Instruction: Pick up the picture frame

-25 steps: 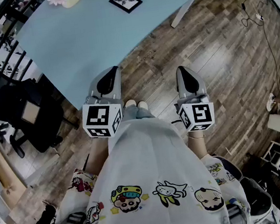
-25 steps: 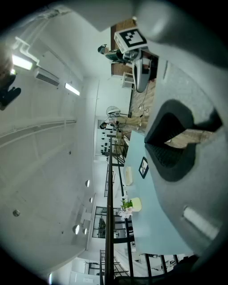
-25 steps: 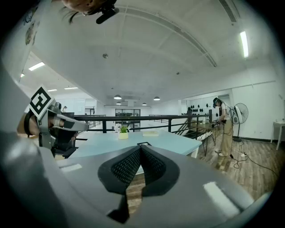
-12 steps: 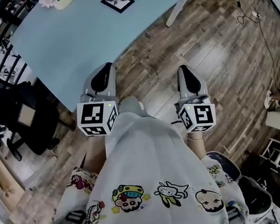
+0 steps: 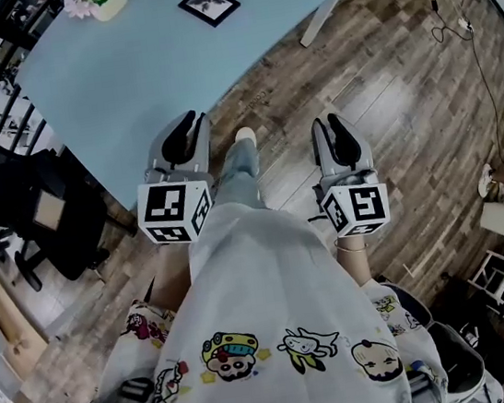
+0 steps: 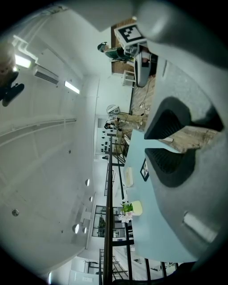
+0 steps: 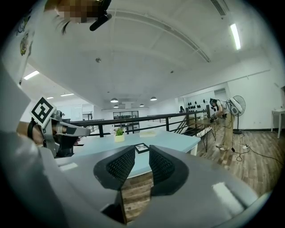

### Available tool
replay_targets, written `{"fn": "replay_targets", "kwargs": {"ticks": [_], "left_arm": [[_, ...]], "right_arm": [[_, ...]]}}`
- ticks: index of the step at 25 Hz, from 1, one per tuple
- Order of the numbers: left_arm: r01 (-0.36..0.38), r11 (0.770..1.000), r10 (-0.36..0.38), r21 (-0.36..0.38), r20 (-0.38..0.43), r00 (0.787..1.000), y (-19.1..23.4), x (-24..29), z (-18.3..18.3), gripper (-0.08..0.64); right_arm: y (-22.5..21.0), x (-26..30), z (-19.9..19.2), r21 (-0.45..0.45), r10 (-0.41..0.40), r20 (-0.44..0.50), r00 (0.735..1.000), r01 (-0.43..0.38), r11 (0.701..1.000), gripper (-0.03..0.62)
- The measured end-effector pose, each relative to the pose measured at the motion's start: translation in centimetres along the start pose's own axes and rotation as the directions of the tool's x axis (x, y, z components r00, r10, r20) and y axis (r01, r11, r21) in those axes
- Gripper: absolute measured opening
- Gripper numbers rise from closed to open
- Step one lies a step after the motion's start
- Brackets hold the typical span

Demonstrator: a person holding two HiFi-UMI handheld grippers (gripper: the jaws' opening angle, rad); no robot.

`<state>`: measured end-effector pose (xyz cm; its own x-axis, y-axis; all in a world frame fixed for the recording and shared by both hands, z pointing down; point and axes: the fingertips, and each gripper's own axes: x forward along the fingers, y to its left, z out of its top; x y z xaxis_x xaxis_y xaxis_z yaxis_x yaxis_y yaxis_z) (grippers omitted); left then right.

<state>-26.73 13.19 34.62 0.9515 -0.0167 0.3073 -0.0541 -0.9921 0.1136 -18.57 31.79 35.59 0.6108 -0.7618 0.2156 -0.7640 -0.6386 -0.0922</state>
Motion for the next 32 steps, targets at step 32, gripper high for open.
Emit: {"fn": "replay_targets", "kwargs": {"ticks": [32], "left_arm": [[-0.03,0.994,0.027,-0.106,-0.026,0.999,11.6,19.9,5.4,0.129]], "right_arm": [[-7.5,22.8,4.9,0.017,0.082,-0.092,0.992,-0.081,0.997,0.195]]}}
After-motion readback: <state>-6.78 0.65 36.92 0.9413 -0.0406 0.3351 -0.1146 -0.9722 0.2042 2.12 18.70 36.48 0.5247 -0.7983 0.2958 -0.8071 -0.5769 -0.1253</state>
